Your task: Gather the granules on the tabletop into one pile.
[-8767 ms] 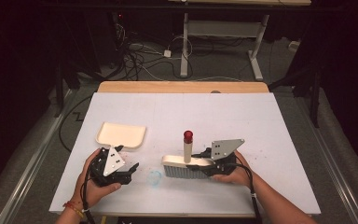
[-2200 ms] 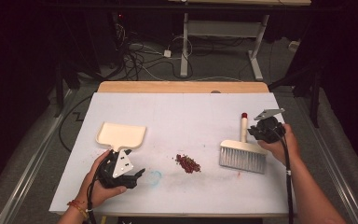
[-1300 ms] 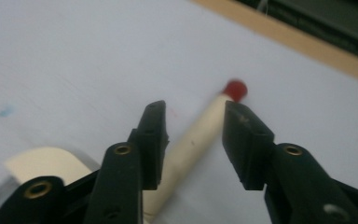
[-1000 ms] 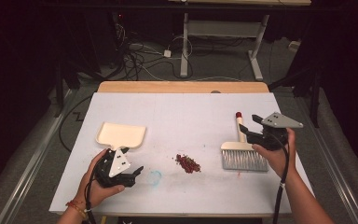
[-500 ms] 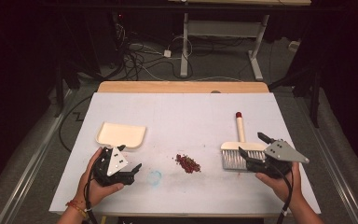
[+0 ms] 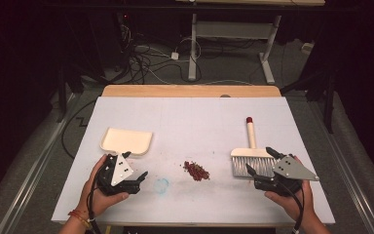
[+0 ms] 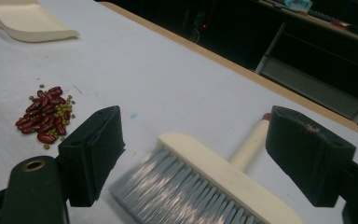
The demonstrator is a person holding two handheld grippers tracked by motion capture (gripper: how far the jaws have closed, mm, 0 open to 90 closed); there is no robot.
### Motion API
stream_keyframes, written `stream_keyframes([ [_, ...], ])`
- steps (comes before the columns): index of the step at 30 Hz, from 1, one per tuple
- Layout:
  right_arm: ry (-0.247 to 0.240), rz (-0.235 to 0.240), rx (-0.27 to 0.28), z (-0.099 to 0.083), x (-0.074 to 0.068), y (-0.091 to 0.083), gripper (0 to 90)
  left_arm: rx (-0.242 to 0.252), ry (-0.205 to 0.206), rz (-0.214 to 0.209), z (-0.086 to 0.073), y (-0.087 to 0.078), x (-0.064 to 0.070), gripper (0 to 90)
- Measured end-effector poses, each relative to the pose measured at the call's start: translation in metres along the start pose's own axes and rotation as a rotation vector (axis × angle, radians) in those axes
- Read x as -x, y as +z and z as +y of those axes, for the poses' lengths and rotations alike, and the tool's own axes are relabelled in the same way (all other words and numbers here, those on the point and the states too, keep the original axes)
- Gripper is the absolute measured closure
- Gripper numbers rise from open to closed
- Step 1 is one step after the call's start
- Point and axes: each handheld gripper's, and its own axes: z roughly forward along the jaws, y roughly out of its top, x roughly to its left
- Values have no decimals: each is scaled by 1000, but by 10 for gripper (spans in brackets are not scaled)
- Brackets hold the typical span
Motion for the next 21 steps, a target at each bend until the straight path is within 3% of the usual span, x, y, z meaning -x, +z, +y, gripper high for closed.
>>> stream_keyframes([
  [13,-6,-7,35,1,7,-4,203,-16,5,4,2,3,3,174],
  [18,-51,-36,11,1,3,-3,206,-19,10,-1,2,5,4,174],
  [21,-71,-30,11,1,1,-2,206,-18,9,-3,2,5,4,173],
])
